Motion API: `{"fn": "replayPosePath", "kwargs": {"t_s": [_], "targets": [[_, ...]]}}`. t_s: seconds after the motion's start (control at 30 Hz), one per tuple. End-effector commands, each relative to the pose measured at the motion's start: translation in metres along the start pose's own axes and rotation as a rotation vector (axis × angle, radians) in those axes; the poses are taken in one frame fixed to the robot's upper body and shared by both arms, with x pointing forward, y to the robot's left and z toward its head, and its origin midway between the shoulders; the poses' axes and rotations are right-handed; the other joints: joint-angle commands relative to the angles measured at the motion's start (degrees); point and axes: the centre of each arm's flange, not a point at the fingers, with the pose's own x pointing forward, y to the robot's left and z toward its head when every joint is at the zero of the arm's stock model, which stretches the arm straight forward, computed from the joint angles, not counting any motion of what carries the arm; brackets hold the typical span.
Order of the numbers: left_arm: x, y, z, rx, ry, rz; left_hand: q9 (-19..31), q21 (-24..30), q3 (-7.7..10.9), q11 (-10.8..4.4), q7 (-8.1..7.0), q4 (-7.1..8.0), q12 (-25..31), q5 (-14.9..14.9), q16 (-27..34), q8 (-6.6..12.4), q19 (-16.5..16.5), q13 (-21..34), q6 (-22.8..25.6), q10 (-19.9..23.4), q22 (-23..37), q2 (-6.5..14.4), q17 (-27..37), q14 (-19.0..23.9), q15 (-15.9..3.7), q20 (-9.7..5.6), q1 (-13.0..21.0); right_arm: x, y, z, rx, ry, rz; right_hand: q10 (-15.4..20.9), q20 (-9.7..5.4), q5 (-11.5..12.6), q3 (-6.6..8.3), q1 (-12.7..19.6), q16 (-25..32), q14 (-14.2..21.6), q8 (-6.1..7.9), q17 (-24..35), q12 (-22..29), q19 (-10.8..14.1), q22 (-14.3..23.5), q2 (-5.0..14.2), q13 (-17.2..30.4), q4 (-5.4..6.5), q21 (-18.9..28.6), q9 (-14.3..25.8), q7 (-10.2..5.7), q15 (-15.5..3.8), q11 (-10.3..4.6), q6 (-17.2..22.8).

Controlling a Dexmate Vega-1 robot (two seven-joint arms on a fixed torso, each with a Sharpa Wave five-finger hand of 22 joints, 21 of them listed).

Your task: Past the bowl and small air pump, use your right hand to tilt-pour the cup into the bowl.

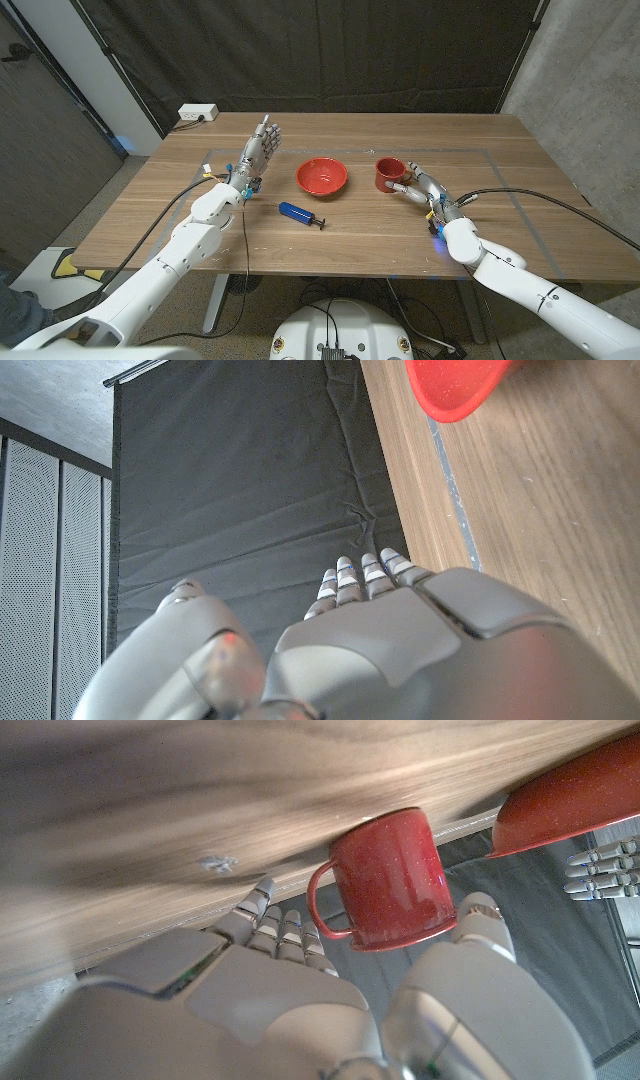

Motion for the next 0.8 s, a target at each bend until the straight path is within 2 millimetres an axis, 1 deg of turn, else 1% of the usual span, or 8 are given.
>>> {"fn": "replayPosePath", "kwargs": {"t_s": [0.03,0.23,0.4,0.43,0.67,0.73,0.77,0.8], "targets": [[-0.006,0.003,-0.001,-0.002,0.003,0.018,0.3,-0.1,-0.49,0.06,0.16,0.07,-0.1,0.2,-0.2,0.14,-0.1,0.1,0.4,0.3,0.2,0.2,0.3,0.3,0.03,0.59,-0.4,0.011,0.005,0.006,-0.010,-0.020,0.016,0.7,-3.62,0.5,-0.09,0.9,0.3,0.5,0.46,0.1,0.3,0.6,0.1,0.23,0.2,-0.08,0.4,0.2,0.11,-0.10,0.18,0.6],[-0.007,0.005,0.000,-0.002,0.002,0.021,0.3,-0.2,-0.57,-0.14,0.13,0.06,-0.1,0.3,-0.2,0.09,-0.1,0.1,0.4,0.3,0.2,0.3,0.3,0.3,0.09,0.59,-0.4,0.015,0.008,0.011,-0.022,-0.035,0.002,1.9,-3.64,0.7,-0.14,1.3,0.4,1.2,0.71,0.1,0.7,1.1,0.1,0.41,0.2,-0.12,0.5,0.1,-0.29,-0.40,-0.25,1.4],[-0.007,0.005,0.001,0.000,0.001,0.020,0.3,-0.2,-0.62,-0.14,0.14,0.06,-0.1,0.3,-0.2,0.07,-0.1,0.1,0.4,0.3,0.2,0.3,0.3,0.3,0.07,0.62,-0.4,0.019,0.010,0.014,-0.024,-0.052,-0.008,2.6,-3.82,0.9,-0.09,1.9,0.5,1.9,0.91,0.1,0.9,1.8,0.1,0.72,0.2,-0.17,0.7,0.2,-0.81,-0.88,-0.23,2.0],[-0.008,0.005,0.001,0.000,0.001,0.021,0.3,-0.2,-0.64,-0.11,0.13,0.06,-0.1,0.3,-0.2,0.06,-0.1,0.1,0.4,0.3,0.2,0.3,0.3,0.4,0.08,0.62,-0.4,0.020,0.010,0.015,-0.024,-0.053,-0.009,2.7,-3.84,1.0,-0.07,2.0,0.5,2.0,0.89,0.1,1.0,1.9,0.1,0.79,0.2,-0.19,0.7,0.2,-0.94,-0.90,-0.50,2.0],[-0.009,0.007,0.001,-0.002,0.001,0.028,0.3,-0.2,-0.72,-0.08,0.15,0.05,-0.1,0.3,-0.2,0.05,-0.1,0.1,0.5,0.4,0.2,0.4,0.3,0.4,0.06,0.64,-0.4,0.022,0.012,0.017,-0.038,-0.055,-0.028,4.0,-3.73,1.2,-0.01,3.0,0.7,3.2,1.14,0.1,1.3,2.7,0.2,1.09,0.2,-0.36,0.8,0.2,-1.38,-0.92,-0.96,2.9],[-0.009,0.007,0.001,-0.002,0.003,0.029,0.3,-0.2,-0.75,0.03,0.12,0.04,-0.1,0.3,-0.3,0.03,-0.1,0.1,0.5,0.5,0.2,0.4,0.3,0.4,0.07,0.64,-0.4,0.024,0.014,0.017,-0.046,-0.052,-0.034,5.4,-3.78,1.4,-0.02,3.8,0.8,4.2,1.38,0.1,1.8,3.3,0.2,1.23,0.3,-0.47,0.9,0.2,-1.46,-1.22,-1.20,3.7],[-0.009,0.007,0.001,-0.003,0.004,0.029,0.3,-0.2,-0.77,-0.07,0.11,0.04,-0.1,0.3,-0.3,0.02,-0.1,0.1,0.5,0.5,0.2,0.4,0.3,0.4,0.04,0.64,-0.4,0.024,0.015,0.018,-0.048,-0.051,-0.035,6.1,-3.88,1.5,-0.07,4.1,0.9,5.0,1.56,0.1,2.0,3.9,0.2,1.25,0.3,-0.51,1.0,0.2,-1.57,-1.41,-1.62,4.4],[-0.009,0.007,0.001,-0.003,0.004,0.029,0.3,-0.2,-0.78,-0.07,0.12,0.04,-0.1,0.3,-0.2,0.02,-0.1,0.1,0.5,0.5,0.2,0.4,0.3,0.4,0.10,0.65,-0.4,0.024,0.015,0.018,-0.050,-0.052,-0.033,6.9,-3.82,1.5,-0.10,4.4,0.9,5.3,1.62,0.1,2.2,4.1,0.2,1.27,0.3,-0.53,1.1,0.2,-1.64,-1.40,-1.59,4.7]]}}
